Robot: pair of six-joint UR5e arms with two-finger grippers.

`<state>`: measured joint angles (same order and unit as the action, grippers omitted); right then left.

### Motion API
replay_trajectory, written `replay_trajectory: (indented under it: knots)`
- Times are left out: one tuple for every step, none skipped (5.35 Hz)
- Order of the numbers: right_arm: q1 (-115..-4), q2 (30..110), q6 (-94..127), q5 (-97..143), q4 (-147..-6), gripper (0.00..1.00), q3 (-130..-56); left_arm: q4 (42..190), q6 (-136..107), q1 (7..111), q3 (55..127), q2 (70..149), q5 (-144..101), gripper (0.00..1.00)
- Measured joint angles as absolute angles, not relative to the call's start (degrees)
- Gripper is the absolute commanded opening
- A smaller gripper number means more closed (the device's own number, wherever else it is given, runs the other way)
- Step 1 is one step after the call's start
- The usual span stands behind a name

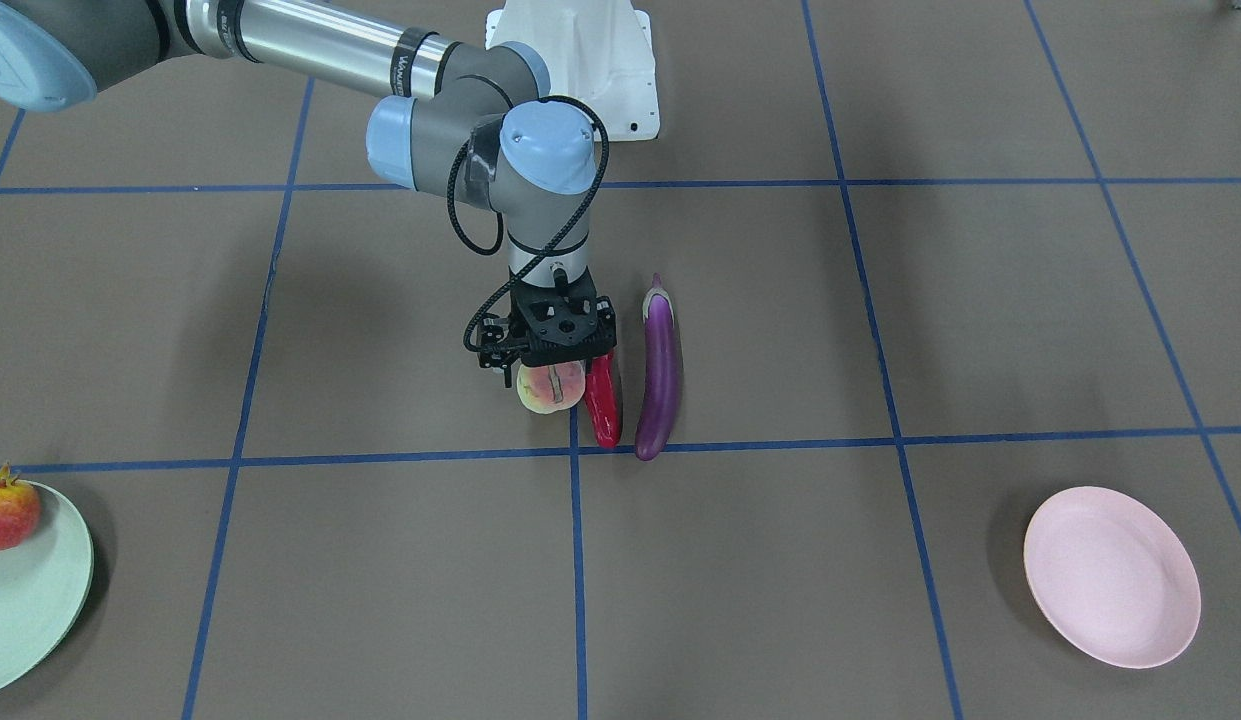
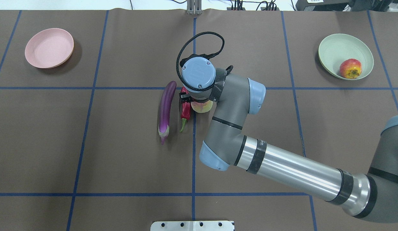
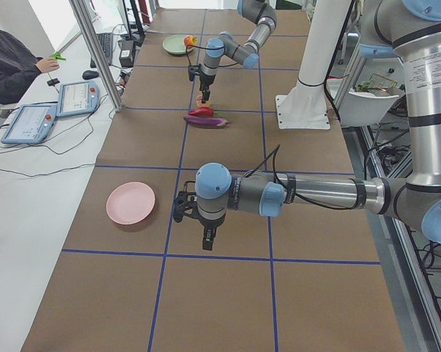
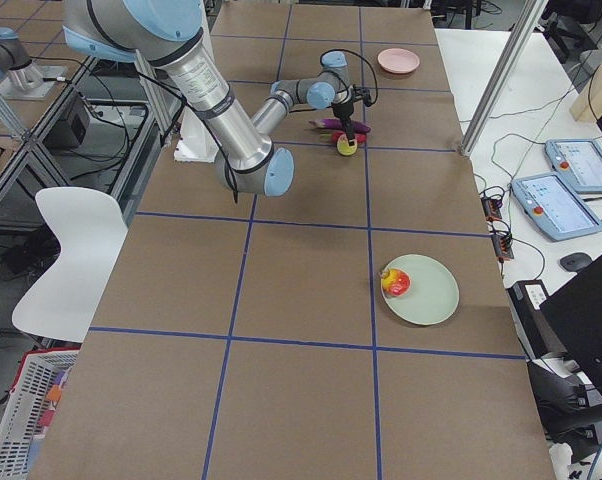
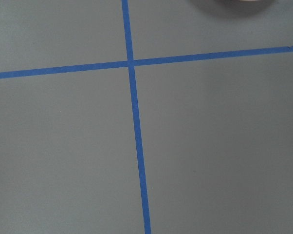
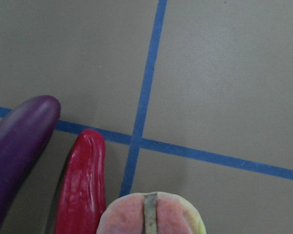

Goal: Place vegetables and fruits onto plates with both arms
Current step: 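Move the right gripper back and grasp the yellow-pink peach, then carry the peach to the green plate and release it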

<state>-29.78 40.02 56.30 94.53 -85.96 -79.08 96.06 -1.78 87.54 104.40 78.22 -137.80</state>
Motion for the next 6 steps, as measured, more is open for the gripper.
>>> replay_trajectory:
  knots:
    - [-29.48, 40.09, 56.26, 94.5, -85.04, 0.67, -78.15, 96.06, -1.79, 87.54, 104.4, 78.22, -137.84, 1.0]
    - [-29.27, 40.09, 56.25, 94.51, -83.99, 0.01, -77.17, 96.06, -1.83, 87.54, 104.41, 78.22, -137.91, 1.0]
    - [-29.25, 39.97, 56.27, 94.69, -83.32, 0.0, -76.79, 96.06, -1.82, 87.54, 104.41, 78.22, -137.97, 1.0]
    - [-30.81, 40.05, 55.91, 96.22, -83.14, 0.0, -77.29, 96.06, -1.77, 87.54, 104.41, 78.22, -137.98, 1.0]
    - [-35.71, 40.84, 52.05, 101.07, -83.05, 0.0, -77.97, 96.06, -1.76, 87.54, 104.45, 78.22, -138.02, 1.0]
    - [-42.55, 43.07, 44.09, 107.37, -82.4, 0.0, -78.1, 96.09, -1.76, 87.52, 104.48, 78.24, -138.06, 1.0]
